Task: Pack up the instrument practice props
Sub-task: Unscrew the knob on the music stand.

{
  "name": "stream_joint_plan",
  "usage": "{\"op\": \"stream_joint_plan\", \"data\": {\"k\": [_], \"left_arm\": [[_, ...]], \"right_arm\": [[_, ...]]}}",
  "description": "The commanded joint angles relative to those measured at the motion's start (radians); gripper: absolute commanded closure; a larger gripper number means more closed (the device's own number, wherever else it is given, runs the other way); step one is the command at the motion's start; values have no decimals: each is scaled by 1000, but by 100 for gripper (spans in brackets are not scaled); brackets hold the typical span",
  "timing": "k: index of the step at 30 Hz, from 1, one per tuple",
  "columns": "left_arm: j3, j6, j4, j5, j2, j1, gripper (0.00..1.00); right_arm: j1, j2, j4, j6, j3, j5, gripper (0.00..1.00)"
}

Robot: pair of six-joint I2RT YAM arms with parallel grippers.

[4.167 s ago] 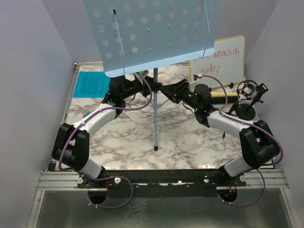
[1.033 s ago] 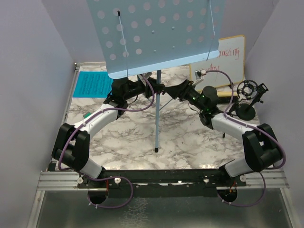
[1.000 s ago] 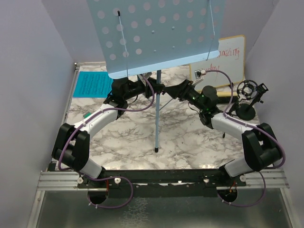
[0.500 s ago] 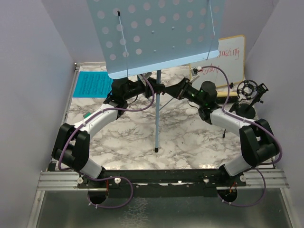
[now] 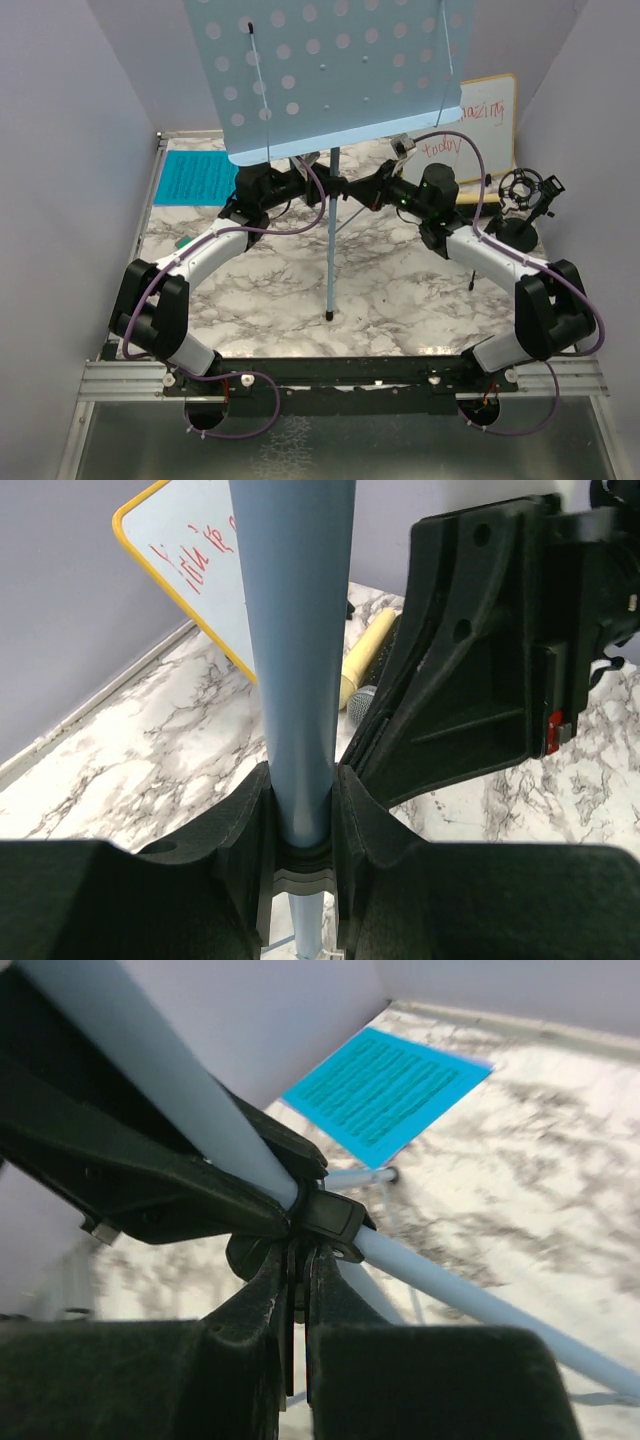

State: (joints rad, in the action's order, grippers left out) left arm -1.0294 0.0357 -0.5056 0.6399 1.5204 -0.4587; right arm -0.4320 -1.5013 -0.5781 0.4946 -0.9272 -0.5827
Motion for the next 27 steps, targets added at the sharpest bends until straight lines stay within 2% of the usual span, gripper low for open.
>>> {"op": "stream_joint_plan", "data": {"k": [1,8,12,14,19,23,25,27], "left_arm": [[51,16,269,12,70,-10,100],[48,16,277,8,69,-9,100],[48,13,282,6,70,-10,100],[46,13,282,8,72,-9,100],[46,12,283,7,72,-10,100],[48,12,285,6,71,-9,100],[47,9,284,5,70,-9,100],[46,9,287,6,70,-10,100]], "right_arm": [[-45,82,115,-413,72,29,99],[-170,136,282,-1022,89,105,99],[-290,119,372,-1408,107,310,99],[-332,106,375,-1535,127,426,99],[-435,64,228,-1889,229,694,99],[-473,55,70,-2008,307,775,99],[-476,72,67,-1918,301,753,99],[-476,108,162,-1733,247,685,92]]}}
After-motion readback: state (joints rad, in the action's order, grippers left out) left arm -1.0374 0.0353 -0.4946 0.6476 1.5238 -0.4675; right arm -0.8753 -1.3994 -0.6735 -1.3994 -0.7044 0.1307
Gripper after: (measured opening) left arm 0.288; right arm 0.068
